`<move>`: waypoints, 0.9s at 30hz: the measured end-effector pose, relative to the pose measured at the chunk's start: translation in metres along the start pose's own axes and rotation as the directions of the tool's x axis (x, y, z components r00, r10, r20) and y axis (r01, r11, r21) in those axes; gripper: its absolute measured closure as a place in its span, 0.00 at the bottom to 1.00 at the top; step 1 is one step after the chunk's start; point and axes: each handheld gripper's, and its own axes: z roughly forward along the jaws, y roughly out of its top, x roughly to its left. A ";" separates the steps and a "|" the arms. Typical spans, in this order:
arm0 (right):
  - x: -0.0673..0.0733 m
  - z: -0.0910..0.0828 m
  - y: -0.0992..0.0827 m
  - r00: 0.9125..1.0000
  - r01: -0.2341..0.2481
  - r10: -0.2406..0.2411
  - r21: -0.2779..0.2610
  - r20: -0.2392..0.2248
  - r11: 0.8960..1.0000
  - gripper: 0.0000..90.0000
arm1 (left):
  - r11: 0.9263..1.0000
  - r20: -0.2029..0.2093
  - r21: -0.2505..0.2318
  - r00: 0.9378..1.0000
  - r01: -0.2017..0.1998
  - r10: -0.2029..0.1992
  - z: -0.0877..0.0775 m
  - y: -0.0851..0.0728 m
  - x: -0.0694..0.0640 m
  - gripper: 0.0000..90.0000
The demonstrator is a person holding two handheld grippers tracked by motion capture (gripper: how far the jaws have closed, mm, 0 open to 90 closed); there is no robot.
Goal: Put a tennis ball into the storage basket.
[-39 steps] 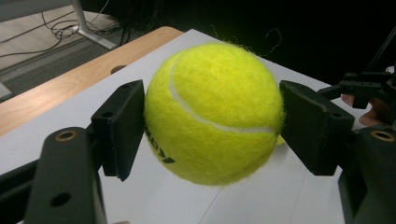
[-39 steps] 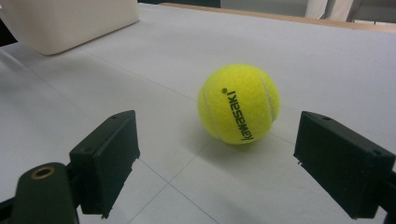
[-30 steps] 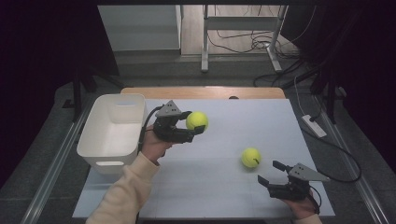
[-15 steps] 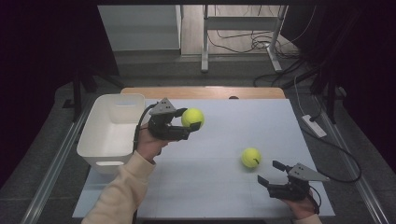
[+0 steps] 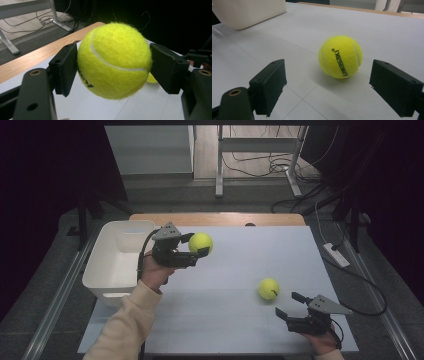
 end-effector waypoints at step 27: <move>-0.001 0.001 0.000 1.000 -0.005 0.005 -0.002 0.002 1.000 0.15 | 0.999 -0.058 -0.029 0.997 0.039 -0.040 -0.022 0.005 0.020 0.31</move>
